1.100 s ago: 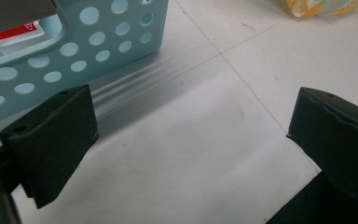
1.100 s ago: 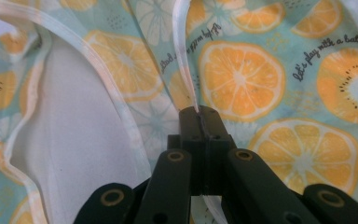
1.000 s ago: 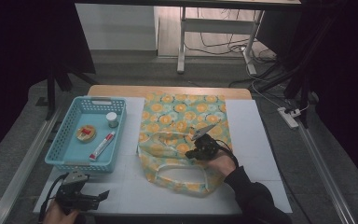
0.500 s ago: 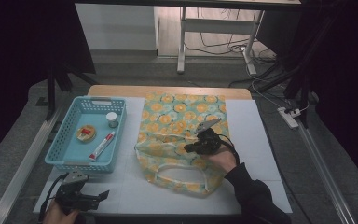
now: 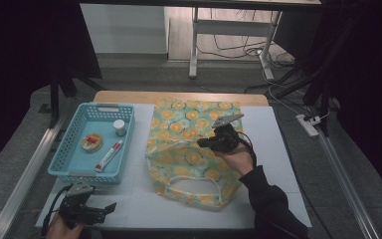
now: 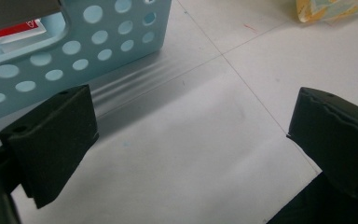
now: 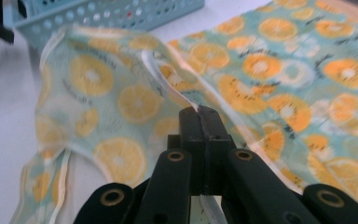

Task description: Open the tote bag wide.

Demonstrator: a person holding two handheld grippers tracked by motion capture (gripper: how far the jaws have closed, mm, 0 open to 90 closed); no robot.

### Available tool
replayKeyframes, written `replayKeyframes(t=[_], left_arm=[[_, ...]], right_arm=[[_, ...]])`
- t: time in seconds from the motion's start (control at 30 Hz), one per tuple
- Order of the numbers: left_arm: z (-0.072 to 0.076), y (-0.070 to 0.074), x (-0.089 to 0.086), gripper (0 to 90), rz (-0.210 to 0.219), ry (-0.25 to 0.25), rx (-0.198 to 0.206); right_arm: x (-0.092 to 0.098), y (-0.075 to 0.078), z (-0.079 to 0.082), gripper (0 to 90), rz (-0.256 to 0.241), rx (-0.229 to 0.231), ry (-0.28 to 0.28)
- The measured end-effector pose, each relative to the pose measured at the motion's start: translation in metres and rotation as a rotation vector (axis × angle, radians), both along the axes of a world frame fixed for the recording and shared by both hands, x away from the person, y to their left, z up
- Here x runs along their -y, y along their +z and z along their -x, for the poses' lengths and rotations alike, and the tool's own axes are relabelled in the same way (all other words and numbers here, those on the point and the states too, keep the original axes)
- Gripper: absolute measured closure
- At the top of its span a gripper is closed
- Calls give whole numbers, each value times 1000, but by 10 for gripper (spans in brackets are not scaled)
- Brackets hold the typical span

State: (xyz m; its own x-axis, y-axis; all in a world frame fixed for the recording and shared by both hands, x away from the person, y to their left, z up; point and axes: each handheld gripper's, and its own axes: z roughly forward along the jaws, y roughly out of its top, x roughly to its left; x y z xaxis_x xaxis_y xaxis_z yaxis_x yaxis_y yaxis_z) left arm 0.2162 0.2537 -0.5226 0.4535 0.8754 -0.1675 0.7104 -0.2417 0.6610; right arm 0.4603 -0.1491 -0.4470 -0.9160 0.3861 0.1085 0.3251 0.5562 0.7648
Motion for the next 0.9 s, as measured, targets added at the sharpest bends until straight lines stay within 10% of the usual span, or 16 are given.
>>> replayKeyframes(t=[0.9], left_arm=[[0, 0, -1, 13, 9, 4, 0]], right_arm=[[-28, 35, -41, 900, -87, -26, -25]])
